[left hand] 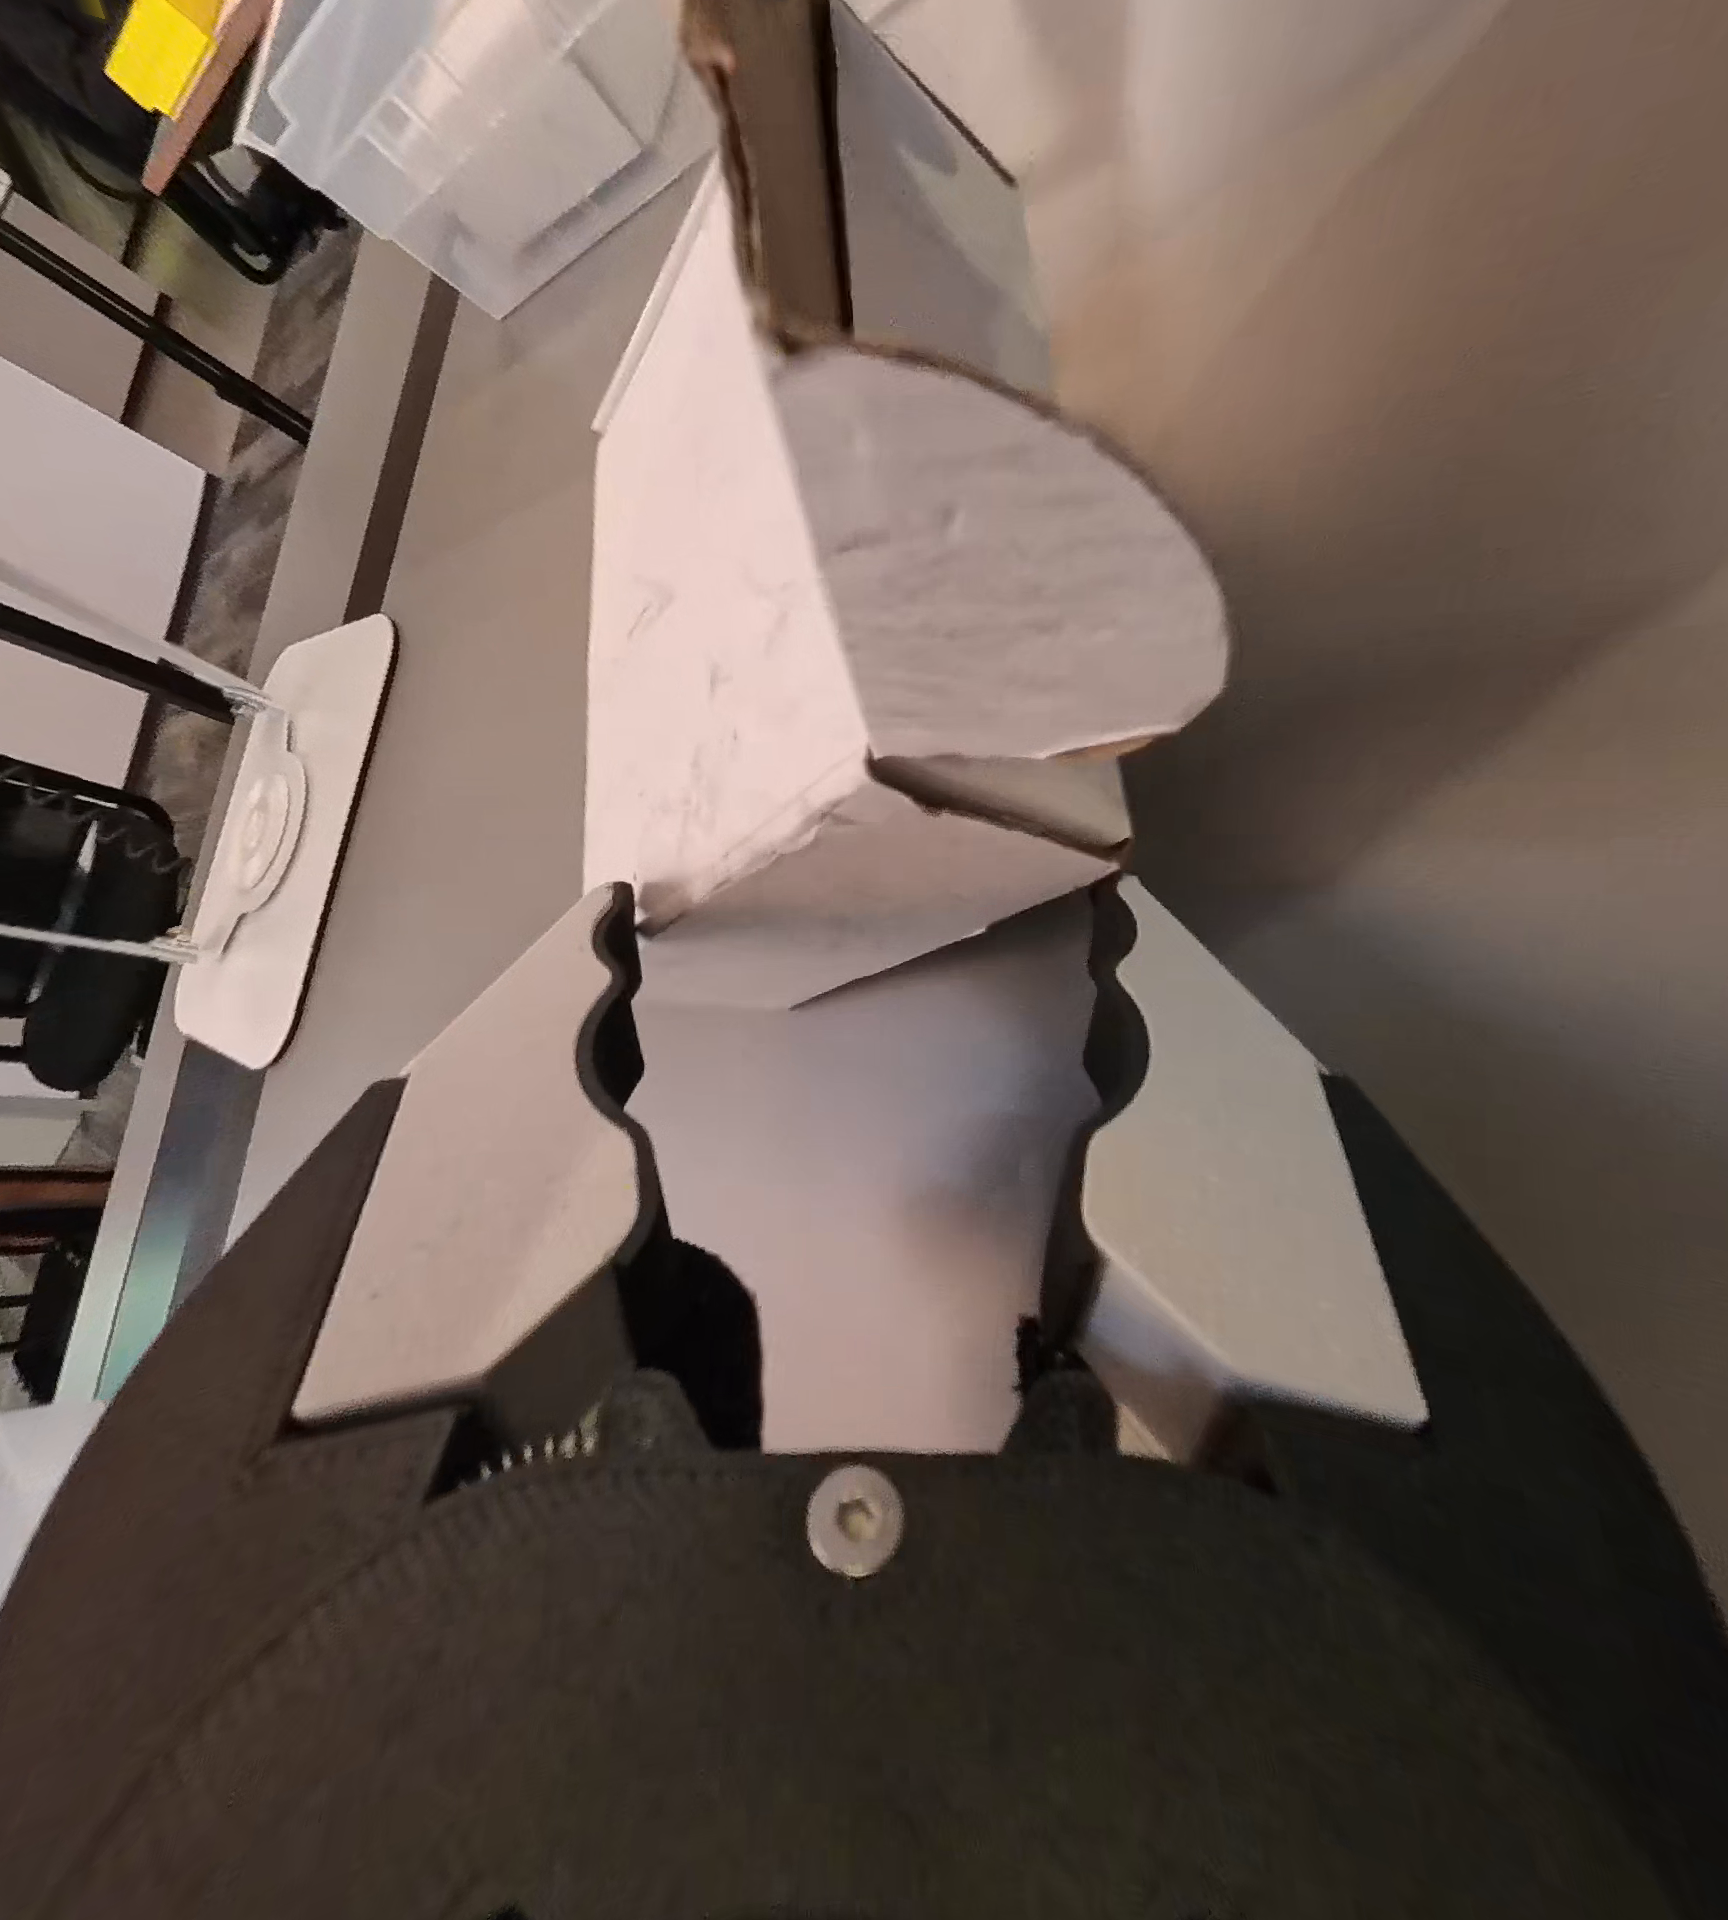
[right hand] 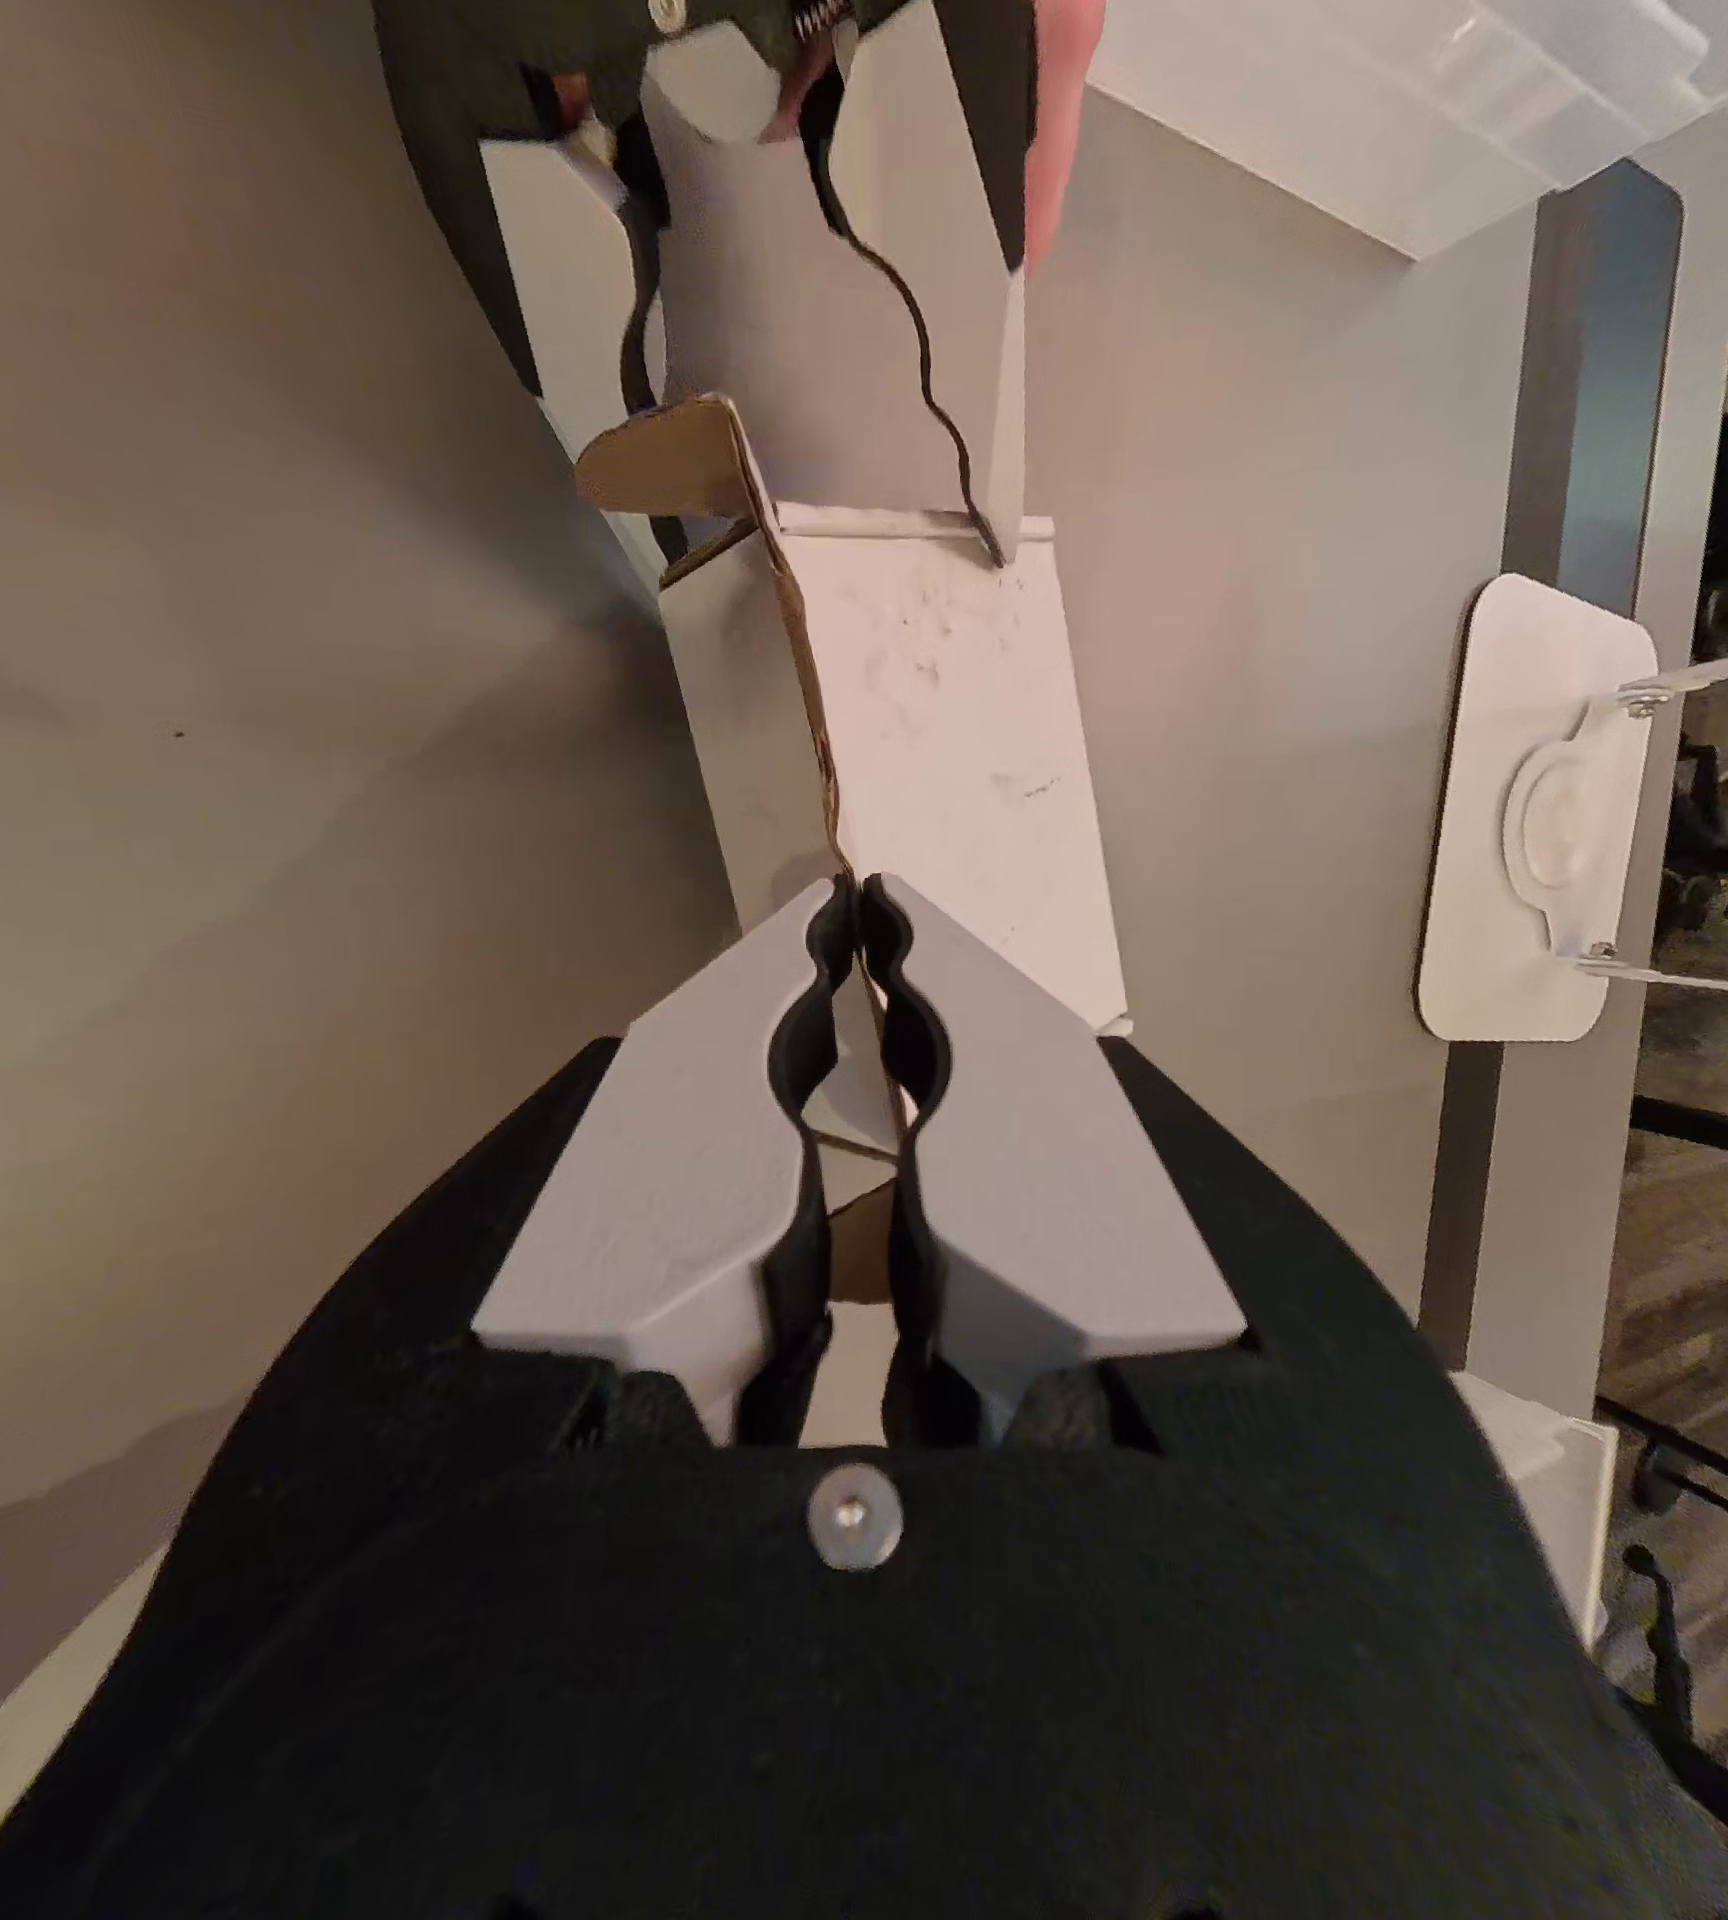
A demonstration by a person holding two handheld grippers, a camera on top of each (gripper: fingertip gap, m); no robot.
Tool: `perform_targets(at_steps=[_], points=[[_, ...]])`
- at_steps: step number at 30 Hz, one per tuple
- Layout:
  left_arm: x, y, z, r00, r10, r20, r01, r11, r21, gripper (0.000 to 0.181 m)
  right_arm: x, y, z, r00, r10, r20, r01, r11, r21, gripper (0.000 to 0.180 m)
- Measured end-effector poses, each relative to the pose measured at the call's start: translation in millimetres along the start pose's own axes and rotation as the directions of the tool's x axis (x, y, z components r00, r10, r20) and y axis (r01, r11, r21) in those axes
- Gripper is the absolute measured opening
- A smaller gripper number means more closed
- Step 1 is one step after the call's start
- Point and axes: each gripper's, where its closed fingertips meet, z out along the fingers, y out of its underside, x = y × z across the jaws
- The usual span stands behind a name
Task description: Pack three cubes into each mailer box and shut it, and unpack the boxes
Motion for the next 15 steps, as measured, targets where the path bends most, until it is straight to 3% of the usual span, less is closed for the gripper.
perform_targets(at_steps=[15], points=[[5,6,-14,0.959,0.201,0.199,-0.203,0.979,-0.012,0.069,-6,-7,10,0.995,0.074,0.070,-0.075,0.997,0.011,0.000]])
